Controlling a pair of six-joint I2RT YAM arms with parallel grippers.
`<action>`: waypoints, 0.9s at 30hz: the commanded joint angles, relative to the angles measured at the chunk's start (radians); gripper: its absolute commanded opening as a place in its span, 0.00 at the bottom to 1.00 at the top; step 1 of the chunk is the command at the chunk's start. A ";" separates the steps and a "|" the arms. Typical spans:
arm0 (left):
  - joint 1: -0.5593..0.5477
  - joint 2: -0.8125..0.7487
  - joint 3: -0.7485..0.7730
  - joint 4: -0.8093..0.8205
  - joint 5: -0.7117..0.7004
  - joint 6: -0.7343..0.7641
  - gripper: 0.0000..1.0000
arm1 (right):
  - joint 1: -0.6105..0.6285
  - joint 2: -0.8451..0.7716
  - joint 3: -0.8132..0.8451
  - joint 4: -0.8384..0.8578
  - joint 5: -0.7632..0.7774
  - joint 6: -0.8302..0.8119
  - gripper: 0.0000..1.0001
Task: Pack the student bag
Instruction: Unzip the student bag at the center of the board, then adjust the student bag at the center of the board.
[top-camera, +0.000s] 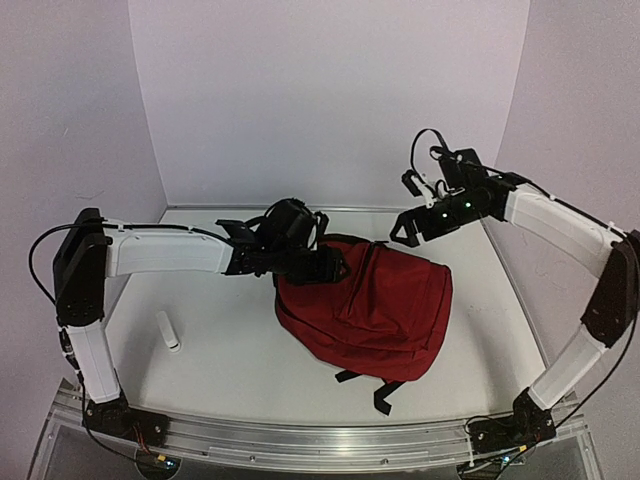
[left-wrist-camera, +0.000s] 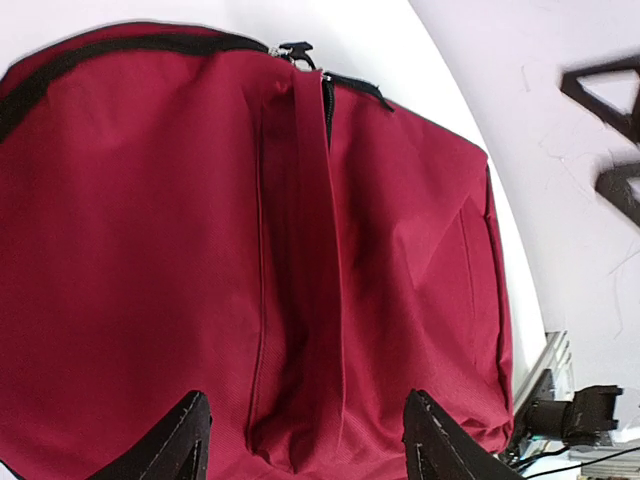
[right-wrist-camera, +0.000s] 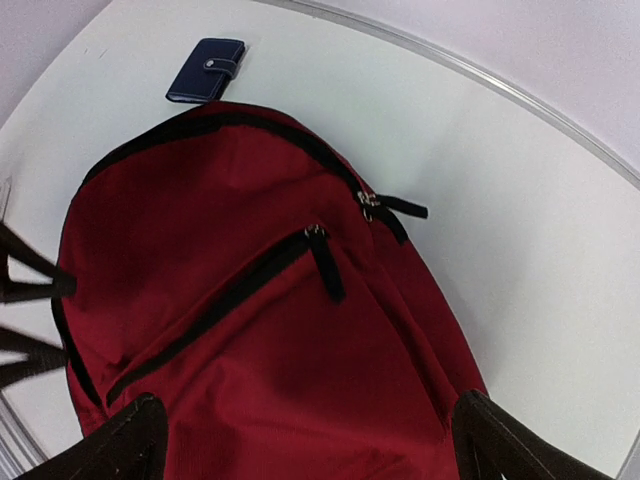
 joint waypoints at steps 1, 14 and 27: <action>0.001 0.045 0.084 -0.058 0.035 0.065 0.66 | -0.006 -0.079 -0.157 -0.052 0.039 -0.049 0.98; 0.001 0.248 0.289 -0.141 0.057 0.102 0.27 | -0.017 0.015 -0.319 -0.028 0.215 -0.193 0.85; -0.031 0.010 -0.044 0.176 0.186 -0.005 0.00 | -0.016 0.463 0.115 0.101 0.230 -0.256 0.72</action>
